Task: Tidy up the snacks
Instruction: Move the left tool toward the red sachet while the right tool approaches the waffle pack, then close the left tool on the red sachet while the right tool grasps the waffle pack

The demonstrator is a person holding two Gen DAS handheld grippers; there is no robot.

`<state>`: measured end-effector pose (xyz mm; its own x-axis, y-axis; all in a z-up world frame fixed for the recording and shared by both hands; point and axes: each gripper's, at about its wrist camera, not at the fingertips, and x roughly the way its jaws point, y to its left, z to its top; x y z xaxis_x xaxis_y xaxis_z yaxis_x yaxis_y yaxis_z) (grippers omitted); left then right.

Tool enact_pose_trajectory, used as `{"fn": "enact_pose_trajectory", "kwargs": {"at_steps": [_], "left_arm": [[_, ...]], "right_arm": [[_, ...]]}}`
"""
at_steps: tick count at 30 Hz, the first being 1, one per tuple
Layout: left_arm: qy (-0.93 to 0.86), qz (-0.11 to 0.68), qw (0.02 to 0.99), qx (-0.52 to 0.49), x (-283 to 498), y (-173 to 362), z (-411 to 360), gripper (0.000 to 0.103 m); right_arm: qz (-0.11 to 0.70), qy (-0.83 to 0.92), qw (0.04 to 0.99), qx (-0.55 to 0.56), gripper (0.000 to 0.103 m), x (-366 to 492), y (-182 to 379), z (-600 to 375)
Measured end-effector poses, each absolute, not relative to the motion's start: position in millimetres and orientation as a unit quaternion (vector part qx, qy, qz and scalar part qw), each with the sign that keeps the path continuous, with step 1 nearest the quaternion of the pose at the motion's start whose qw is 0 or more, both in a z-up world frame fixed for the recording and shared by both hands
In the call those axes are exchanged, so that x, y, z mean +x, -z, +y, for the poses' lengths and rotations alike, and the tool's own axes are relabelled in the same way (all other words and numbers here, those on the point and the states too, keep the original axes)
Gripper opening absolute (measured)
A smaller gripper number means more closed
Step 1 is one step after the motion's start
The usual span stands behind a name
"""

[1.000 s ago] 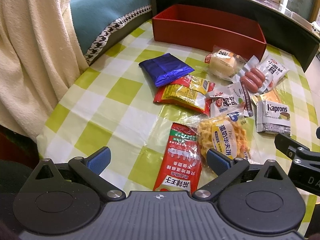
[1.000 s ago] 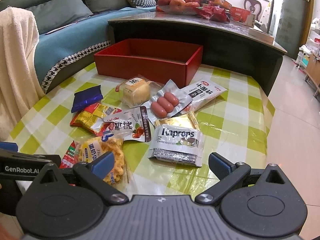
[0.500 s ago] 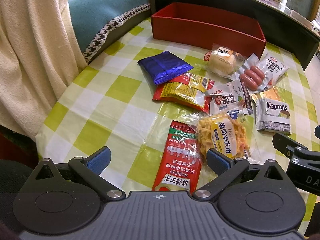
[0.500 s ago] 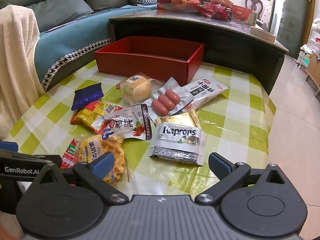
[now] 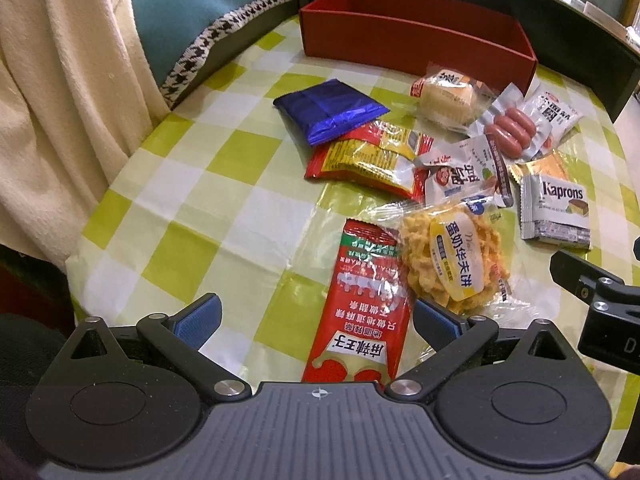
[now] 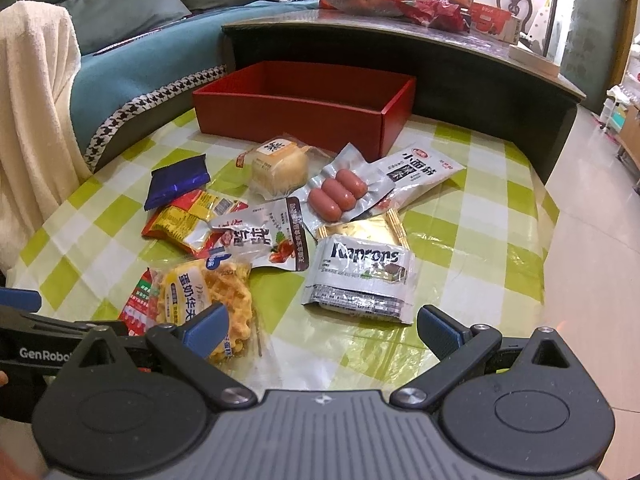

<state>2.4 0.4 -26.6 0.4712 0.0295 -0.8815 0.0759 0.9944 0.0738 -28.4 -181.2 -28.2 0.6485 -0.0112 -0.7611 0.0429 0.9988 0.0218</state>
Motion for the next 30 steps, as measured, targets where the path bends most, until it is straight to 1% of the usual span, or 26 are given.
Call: {"fn": "enact_pose_trajectory", "kwargs": {"at_steps": [20,30], "left_arm": [[0.012,0.538,0.841,0.048,8,39,7,0.103],[0.013,0.558,0.828,0.043,6,49,18,0.103]], "right_arm": [[0.446,0.0,0.895,0.012,0.103,-11,42,-169],[0.466,-0.057,0.883,-0.018,0.103,17,52,-128]]}}
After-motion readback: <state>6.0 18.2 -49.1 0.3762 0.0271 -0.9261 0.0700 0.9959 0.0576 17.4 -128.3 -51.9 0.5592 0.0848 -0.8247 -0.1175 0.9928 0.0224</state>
